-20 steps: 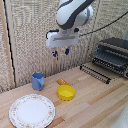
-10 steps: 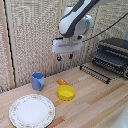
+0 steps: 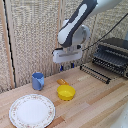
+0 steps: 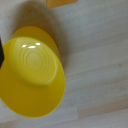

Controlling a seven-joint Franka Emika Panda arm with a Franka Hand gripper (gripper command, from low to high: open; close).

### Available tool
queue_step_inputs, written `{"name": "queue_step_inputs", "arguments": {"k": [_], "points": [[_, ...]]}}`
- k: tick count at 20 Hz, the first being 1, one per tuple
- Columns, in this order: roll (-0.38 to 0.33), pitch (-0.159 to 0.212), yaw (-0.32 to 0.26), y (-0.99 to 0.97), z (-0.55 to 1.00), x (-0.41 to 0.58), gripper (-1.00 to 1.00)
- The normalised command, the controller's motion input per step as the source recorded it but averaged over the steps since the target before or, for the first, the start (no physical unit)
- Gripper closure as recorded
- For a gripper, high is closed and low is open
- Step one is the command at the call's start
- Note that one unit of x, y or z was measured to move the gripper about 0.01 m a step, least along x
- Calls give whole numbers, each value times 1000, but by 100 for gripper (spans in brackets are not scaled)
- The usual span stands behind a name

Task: Please guide your gripper toward the loaf. Carefully hold the bread using your gripper. Position the gripper over the white dish. Gently place the bread on the white dish.

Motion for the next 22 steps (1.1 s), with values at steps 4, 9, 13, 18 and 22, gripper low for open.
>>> {"name": "queue_step_inputs", "arguments": {"k": [4, 9, 13, 18, 22], "points": [[-49, -11, 201, -84, -374, 303, -100], [-53, 0, 180, -159, -369, 261, -100], [-54, 0, 168, -159, -351, 325, -100], [-67, 0, 162, -80, -250, 291, -100], [-67, 27, 122, 0, -111, 221, 100]]}}
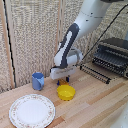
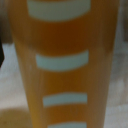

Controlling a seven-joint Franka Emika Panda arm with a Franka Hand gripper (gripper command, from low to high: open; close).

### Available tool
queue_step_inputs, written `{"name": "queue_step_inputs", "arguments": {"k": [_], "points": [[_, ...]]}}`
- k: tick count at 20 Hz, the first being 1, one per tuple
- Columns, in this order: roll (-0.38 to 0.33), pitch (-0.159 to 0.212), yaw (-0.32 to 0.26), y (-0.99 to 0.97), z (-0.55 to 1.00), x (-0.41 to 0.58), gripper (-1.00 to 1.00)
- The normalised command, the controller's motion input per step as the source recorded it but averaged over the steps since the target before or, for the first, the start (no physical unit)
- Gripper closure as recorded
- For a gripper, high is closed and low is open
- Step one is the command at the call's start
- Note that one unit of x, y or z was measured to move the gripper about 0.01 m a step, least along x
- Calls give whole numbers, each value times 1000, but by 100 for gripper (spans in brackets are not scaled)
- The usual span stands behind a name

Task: Please guide your gripper toward the loaf. Carefully hold the bread using your gripper. Position the gripper over the white dish. Gently place the bread on the white dish.

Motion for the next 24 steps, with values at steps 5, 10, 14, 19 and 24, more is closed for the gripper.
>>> {"name": "queue_step_inputs", "arguments": {"k": [5, 10, 14, 19, 24], "points": [[-8, 27, 48, 0, -15, 107, 100], [0, 15, 0, 0, 0, 1, 100], [0, -6, -35, 11, 43, -36, 100], [46, -41, -58, 3, 507, 2, 100], [72, -33, -143, 0, 913, 3, 100]]}}
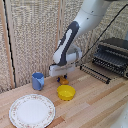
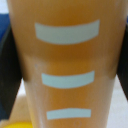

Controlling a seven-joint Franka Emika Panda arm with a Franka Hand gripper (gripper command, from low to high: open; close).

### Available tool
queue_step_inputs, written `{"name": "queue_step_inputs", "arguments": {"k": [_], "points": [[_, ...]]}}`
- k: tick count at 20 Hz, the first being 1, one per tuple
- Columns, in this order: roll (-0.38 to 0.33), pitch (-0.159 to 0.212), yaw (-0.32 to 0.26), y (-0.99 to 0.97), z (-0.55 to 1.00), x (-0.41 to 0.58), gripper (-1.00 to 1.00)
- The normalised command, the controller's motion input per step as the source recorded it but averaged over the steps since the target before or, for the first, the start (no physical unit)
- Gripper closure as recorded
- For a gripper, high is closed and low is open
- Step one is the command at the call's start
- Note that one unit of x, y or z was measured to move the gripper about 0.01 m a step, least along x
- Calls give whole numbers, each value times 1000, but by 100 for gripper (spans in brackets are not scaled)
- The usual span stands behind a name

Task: Please guide your gripper toward the loaf. Carefully hold the bread using your gripper. Position the gripper over the white dish. Gently place the bread on the white dish.

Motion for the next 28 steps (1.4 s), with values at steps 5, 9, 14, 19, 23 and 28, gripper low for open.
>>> {"name": "queue_step_inputs", "arguments": {"k": [5, 9, 14, 19, 23, 28], "points": [[107, 6, -90, 156, 847, -2, 100], [108, 1, -30, 572, 758, -110, 100], [67, 8, -11, 722, 645, -47, 100], [5, 53, 0, 867, 402, -70, 100], [0, 59, 0, 923, 196, -166, 100], [0, 55, 0, 951, 36, -210, 100]]}}
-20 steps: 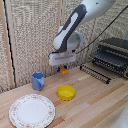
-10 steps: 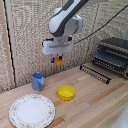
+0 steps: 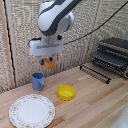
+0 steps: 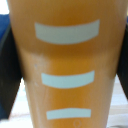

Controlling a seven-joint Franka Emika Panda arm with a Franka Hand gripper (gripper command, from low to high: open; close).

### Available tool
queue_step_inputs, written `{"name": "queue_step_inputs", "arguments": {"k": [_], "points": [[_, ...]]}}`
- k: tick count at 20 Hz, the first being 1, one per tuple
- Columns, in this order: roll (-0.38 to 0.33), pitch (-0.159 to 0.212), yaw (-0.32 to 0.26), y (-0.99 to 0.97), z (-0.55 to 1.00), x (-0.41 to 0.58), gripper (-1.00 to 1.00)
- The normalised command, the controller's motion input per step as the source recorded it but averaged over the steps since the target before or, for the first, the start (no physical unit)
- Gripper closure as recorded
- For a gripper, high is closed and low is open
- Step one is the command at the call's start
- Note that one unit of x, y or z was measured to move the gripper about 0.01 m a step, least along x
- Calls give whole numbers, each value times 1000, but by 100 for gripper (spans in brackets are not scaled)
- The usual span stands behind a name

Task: Please guide your gripper toward the loaf. Carefully hold the bread using your gripper. Position the gripper over the white dish. Gently place the bread on the white dish.

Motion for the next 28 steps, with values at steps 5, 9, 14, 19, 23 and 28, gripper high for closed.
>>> {"name": "queue_step_inputs", "arguments": {"k": [5, 9, 14, 19, 23, 28], "points": [[-3, 40, 2, 966, -222, -243, 100], [-17, 28, 36, 824, -517, -286, 100], [-80, 7, 97, 544, -523, -65, 100], [-172, -9, 109, 309, -668, 1, 100], [-164, -35, 118, 146, -629, 77, 100], [-51, -114, 66, -34, -141, 75, 100]]}}
